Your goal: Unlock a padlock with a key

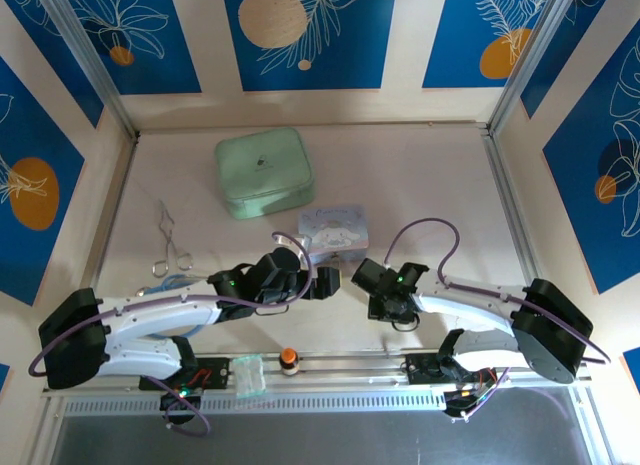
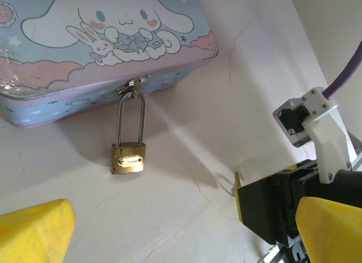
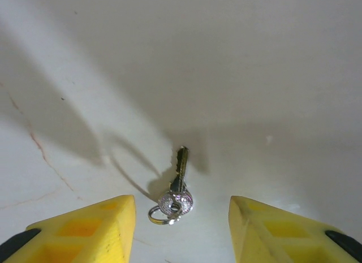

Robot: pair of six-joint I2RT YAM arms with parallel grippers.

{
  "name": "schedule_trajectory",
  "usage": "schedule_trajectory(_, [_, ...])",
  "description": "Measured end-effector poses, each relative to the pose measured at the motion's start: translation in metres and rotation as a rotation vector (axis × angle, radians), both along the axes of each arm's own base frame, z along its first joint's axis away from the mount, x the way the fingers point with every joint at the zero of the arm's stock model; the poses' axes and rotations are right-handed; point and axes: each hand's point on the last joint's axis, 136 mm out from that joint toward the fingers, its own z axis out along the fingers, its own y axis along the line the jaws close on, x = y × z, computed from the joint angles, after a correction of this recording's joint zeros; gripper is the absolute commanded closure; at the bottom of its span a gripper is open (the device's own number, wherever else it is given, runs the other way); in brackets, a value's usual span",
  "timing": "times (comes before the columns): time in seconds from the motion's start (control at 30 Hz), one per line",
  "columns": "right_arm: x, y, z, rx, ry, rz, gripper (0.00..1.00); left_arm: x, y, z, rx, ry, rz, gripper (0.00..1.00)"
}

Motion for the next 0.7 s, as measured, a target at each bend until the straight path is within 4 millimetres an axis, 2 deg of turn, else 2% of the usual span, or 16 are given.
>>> schedule_trajectory(0.1, [0.0021,0.0029,-0.0027,0.001,-0.001,0.006,0.52,0.0002,-0.0004,-0.0025,0.006,0.003,0.0,0.01])
schedule_trajectory(0.37, [0.0018,0.003,-0.0091,-0.043,0.022,0.008,0.69,0.0008,-0.0016,-0.0012,-0.01,0.011,0.01,0.01])
schedule_trajectory(0.7, [-0.0004,0.0042,-0.0097,-0.02,-0.005,0.002,0.77,0.0013,-0.0025,0.0002,-0.019,0.011,0.014,0.01])
